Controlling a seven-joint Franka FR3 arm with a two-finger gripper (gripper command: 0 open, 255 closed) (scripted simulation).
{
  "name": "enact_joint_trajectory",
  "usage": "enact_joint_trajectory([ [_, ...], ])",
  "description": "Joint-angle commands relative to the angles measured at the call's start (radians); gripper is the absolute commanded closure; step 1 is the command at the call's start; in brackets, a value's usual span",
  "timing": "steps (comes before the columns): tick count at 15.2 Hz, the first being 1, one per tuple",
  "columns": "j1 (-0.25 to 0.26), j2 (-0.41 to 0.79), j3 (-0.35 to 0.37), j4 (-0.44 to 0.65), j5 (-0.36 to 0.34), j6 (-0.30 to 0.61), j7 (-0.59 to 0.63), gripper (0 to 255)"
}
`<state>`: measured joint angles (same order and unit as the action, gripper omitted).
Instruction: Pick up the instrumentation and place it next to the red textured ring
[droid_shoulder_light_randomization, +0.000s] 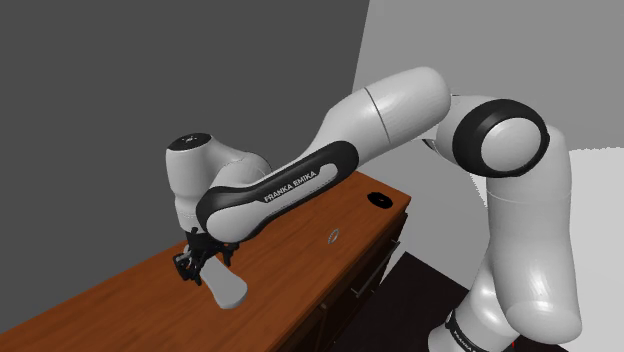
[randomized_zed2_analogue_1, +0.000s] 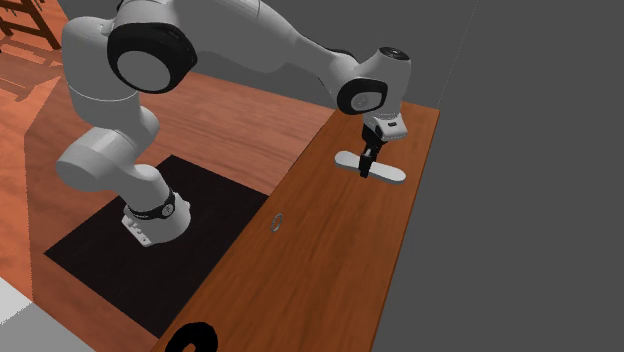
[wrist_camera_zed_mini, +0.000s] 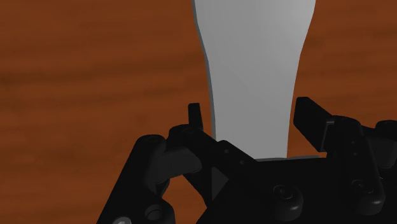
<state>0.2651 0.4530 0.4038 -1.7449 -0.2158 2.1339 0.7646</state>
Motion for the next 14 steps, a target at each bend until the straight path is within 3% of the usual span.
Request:
enact_joint_trajectory([
  [1, 0.0, 0.0, 0.0, 0.0, 0.0, 0.0, 0.0, 255],
  [14, -0.01, -0.072, 0.018, 0.078, 0.038, -0.143, -0.025, 255],
])
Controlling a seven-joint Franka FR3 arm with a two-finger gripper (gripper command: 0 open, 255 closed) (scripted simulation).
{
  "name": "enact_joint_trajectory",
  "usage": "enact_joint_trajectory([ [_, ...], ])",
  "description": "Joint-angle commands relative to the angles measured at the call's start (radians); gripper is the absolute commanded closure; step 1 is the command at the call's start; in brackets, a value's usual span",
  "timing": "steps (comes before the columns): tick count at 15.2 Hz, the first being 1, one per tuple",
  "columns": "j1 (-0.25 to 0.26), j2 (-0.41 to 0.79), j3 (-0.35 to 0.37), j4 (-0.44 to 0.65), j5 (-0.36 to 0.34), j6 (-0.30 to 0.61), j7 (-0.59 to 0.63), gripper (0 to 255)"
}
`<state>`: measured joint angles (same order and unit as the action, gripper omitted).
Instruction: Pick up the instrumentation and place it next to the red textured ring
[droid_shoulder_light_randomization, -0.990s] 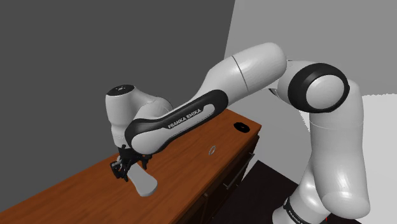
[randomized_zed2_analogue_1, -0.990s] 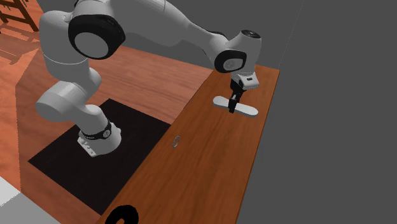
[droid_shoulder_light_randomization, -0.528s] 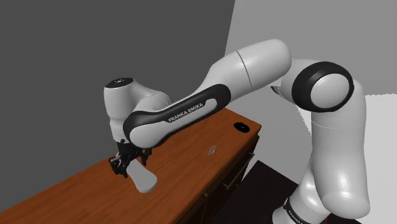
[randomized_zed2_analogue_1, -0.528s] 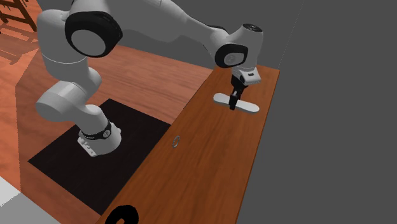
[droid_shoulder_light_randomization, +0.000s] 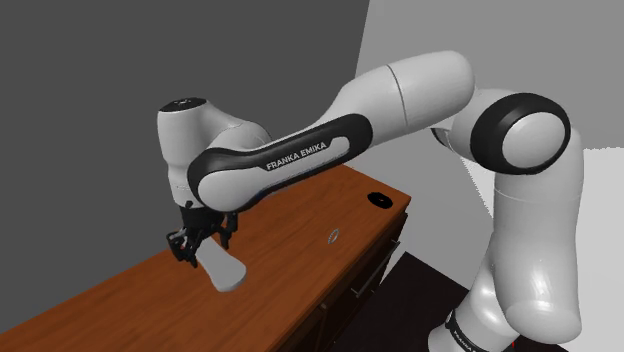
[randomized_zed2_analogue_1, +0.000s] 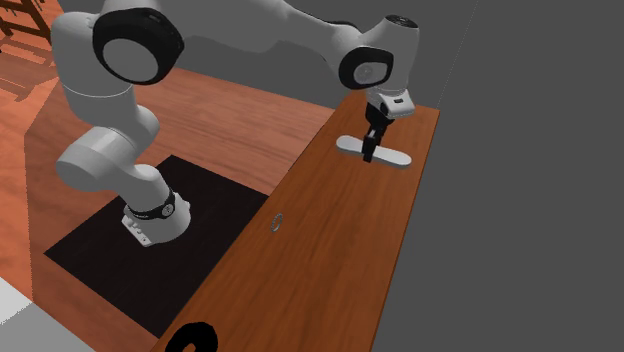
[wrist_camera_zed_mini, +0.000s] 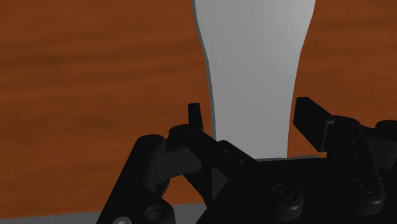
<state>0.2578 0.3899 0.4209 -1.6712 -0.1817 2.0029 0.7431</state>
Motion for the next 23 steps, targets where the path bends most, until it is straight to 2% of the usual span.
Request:
enact_joint_trajectory([
  [1, -0.003, -0.013, 0.002, 0.012, 0.006, -0.024, -0.005, 255],
  [5, -0.003, -0.026, 0.006, 0.042, 0.014, -0.066, -0.011, 255],
  [14, -0.163, -0.177, -0.044, -0.153, 0.082, -0.001, -0.223, 255],
  [23, -0.294, -0.252, -0.122, -0.243, 0.118, 0.027, -0.442, 255],
])
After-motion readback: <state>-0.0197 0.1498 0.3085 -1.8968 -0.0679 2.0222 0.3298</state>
